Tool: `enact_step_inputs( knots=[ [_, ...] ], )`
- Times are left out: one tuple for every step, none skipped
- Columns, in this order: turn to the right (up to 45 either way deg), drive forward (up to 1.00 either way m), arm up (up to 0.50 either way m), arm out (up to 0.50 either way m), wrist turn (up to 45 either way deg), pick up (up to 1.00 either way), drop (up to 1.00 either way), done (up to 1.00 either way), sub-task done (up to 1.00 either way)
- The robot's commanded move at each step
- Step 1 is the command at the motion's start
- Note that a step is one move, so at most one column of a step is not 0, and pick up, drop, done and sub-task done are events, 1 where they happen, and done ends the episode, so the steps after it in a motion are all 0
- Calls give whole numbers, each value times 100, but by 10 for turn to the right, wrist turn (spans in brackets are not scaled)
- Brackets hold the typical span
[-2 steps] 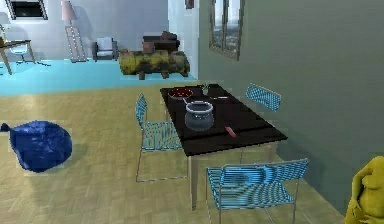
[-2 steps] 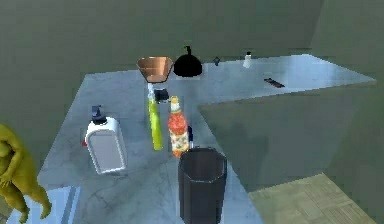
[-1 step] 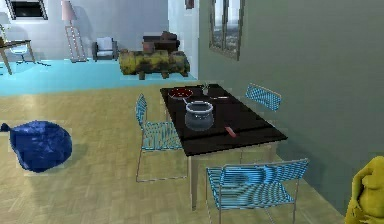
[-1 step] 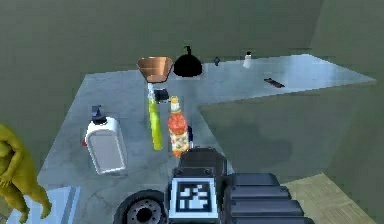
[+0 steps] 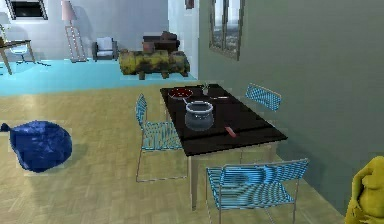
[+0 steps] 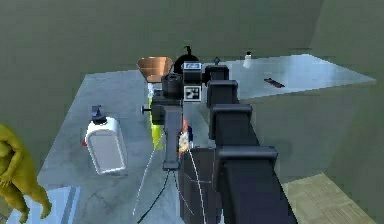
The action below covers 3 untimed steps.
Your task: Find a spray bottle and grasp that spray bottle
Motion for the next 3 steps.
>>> enact_step_inputs(
  knots=[
    [0, 0, 0, 0, 450, 0, 0, 0, 0],
    [0, 0, 0, 0, 450, 0, 0, 0, 0],
    [0, 0, 0, 0, 450, 0, 0, 0, 0]
  ],
)
